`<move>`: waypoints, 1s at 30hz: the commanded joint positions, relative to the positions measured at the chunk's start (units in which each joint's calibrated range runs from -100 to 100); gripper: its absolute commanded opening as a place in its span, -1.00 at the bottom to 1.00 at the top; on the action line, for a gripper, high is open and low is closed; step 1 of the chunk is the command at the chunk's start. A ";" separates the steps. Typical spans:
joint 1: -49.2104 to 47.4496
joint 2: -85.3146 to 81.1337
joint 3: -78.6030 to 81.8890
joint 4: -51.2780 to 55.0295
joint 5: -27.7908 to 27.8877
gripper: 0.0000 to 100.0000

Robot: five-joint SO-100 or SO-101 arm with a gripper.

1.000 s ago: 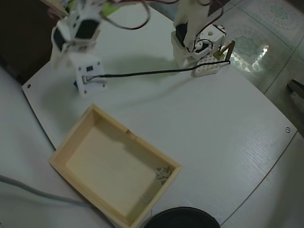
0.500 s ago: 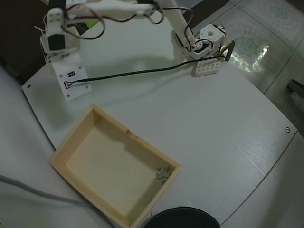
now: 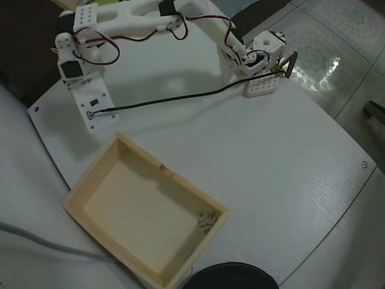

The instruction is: Pick up the small blue cube and put it into the box

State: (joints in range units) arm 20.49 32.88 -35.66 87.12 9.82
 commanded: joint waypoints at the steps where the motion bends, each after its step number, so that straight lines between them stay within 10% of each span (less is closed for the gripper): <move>1: 0.63 0.09 -2.71 0.05 0.25 -0.55; 30: 2.03 7.86 -2.26 0.05 3.11 -0.54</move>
State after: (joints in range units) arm 22.55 41.09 -35.66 87.12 12.61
